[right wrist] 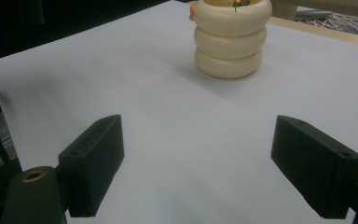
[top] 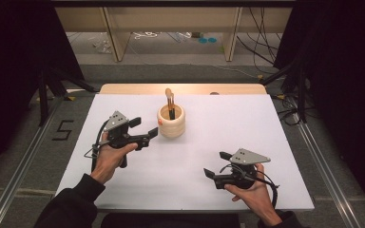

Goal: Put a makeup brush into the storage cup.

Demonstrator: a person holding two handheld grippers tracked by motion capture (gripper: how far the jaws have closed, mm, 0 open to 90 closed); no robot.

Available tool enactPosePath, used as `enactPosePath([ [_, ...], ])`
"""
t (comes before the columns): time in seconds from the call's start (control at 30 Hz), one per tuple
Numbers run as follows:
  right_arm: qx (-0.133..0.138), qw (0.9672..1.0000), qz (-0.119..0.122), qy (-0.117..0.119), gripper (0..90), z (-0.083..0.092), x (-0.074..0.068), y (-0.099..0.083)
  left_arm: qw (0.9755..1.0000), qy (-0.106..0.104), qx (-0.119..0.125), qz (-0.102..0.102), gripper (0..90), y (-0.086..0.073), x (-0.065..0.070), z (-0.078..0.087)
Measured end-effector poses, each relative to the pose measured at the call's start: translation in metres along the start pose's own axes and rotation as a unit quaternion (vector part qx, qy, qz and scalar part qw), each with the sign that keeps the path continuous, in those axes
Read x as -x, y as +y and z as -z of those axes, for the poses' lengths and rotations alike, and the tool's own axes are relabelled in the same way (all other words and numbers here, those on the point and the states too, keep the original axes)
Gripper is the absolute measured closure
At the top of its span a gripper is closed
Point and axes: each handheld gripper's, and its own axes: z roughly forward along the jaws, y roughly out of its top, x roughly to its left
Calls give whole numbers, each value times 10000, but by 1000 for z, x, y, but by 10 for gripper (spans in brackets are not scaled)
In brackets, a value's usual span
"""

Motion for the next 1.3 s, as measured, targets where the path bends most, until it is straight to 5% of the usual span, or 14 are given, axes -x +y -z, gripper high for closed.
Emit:
enactPosePath([
  [0.3, 34, 10000, -13, -29, 178, 0, 0, 0, 10000, 10, 59, 19, 162, -9, 2, 14],
  [1.07, 135, 9999, -87, 0, 177, 2, -2, 2, 9983, -241, 107, -515, 161, -43, 32, 48],
  [1.3, 211, 9997, -82, -11, 174, 4, -2, 3, 9987, -259, 118, -417, 161, -48, 36, 53],
])
